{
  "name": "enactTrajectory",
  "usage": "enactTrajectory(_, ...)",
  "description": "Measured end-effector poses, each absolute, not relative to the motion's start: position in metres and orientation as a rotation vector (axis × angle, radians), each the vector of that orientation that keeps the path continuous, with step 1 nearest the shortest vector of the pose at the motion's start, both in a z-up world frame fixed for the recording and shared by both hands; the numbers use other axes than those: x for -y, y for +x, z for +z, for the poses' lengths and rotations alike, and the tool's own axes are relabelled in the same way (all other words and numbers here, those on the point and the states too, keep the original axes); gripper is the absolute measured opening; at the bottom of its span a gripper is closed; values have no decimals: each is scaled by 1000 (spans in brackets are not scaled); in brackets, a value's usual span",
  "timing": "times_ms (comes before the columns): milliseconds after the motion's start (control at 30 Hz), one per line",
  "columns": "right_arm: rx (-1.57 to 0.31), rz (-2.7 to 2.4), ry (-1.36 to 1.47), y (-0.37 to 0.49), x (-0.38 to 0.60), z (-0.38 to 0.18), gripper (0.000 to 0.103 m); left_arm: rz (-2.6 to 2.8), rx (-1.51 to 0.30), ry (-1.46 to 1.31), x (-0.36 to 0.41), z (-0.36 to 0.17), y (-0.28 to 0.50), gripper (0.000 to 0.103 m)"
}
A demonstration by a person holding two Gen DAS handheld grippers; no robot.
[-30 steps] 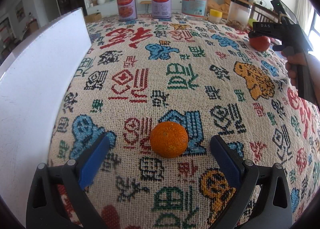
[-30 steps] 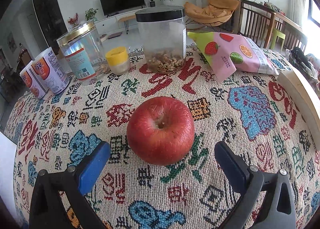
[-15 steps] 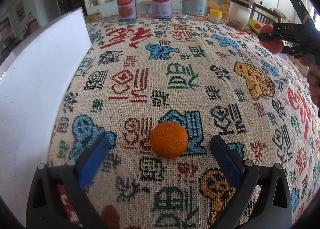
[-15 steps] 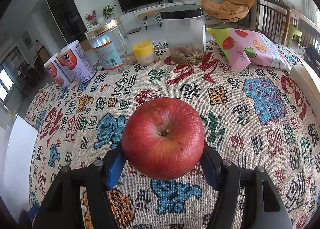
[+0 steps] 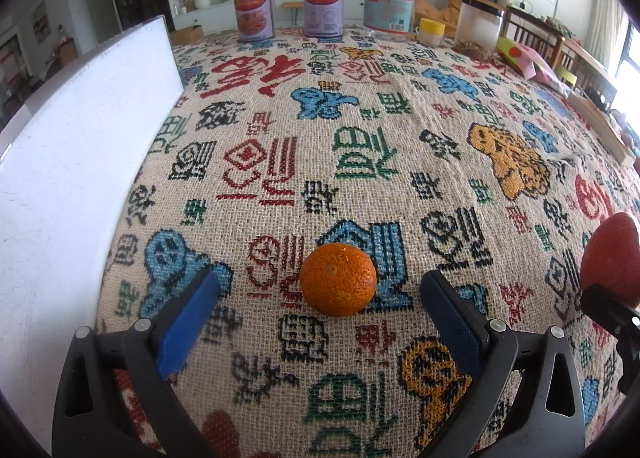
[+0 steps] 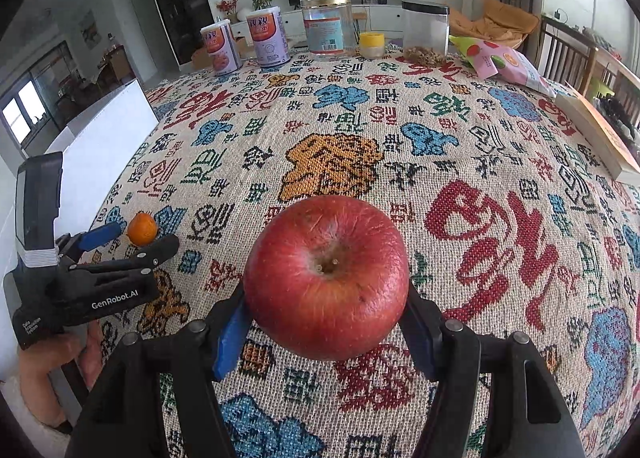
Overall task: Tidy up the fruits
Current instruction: 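Close the left gripper on the tangerine while the right gripper lifts the apple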
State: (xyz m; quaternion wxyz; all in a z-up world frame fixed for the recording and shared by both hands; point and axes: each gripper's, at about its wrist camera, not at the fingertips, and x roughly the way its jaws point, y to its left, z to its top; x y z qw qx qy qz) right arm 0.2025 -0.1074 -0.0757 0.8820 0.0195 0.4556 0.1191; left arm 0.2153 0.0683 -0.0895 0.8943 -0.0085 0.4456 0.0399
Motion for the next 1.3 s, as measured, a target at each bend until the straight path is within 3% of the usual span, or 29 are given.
enactTrajectory(133,-957,221,61,199,106,-94,69,82,-924,-18,-69,-89,216,102)
enactTrajectory(400,-945,168,-22,197,97,-102,92,83,-924,-17,-69,-90,215,102)
enactTrajectory(967,-946,170,-19,198,97,-103,94,72,-924,-32,-70,-90,215,101)
enactTrajectory(1200,-951,210,-9,197,97,-104,103,-175,-871,-269,-109,-81,197,101)
enactTrajectory(1300,-933,230,42,195,104,-101,103,-131,-900,-152,-92,-82,203,98)
